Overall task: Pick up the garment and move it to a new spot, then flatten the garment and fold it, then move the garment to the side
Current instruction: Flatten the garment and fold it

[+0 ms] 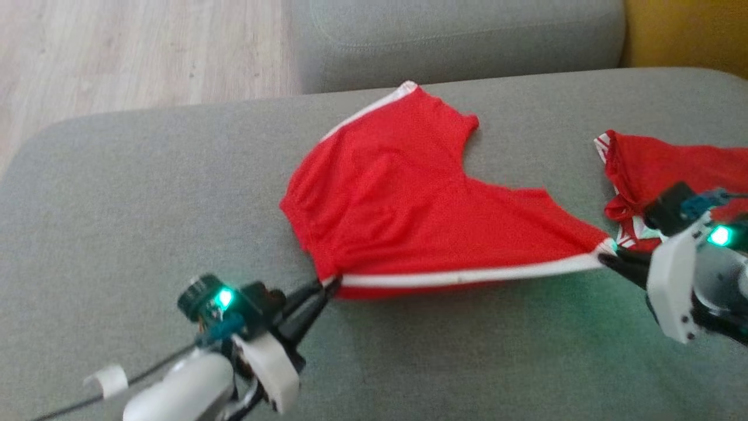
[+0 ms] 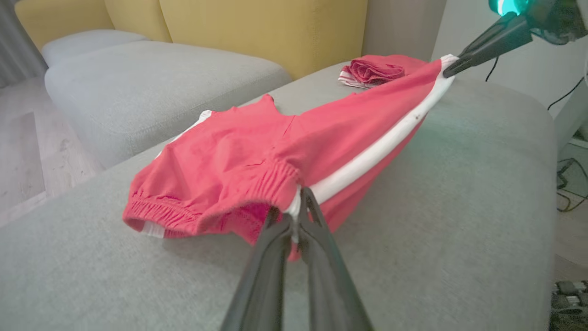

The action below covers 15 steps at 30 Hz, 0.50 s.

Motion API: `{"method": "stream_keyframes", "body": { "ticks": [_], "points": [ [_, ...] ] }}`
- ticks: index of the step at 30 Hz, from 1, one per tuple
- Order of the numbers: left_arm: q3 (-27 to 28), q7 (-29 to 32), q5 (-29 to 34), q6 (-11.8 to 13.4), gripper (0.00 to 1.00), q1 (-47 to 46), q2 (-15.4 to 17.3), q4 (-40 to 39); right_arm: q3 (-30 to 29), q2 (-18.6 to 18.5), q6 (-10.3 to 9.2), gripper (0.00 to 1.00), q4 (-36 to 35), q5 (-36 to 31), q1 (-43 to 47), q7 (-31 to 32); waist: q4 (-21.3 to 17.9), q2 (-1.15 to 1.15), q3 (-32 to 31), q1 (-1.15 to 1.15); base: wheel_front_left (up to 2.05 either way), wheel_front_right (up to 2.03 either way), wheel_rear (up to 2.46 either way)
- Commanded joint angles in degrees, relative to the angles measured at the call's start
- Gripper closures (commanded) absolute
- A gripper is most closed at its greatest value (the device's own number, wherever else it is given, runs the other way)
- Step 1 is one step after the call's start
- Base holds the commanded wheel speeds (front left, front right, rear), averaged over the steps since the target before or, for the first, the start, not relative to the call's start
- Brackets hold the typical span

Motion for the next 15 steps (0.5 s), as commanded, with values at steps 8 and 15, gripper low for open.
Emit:
{"method": "stream_keyframes", "body": {
  "ticks": [8, 15],
  "points": [
    [4.25, 2.3, -1.37, 6.49, 1.0, -0.54, 4.43, -9.7, -9.51, -4.31, -0.05, 1.0, -5.18, -0.4, 1.95, -0.62, 0.79, 0.0, 1.63, 0.01, 0.0, 0.0, 0.0],
    [6.97, 2.29, -1.21, 9.47, 1.0, -3.92, 3.47, -9.11, -17.04, 0.89, -0.05, 1.0, -2.82, -8.01, -1.57, -4.37, 2.31, 0.0, 5.93, 0.01, 0.0, 0.0, 0.0]
  ]
}}
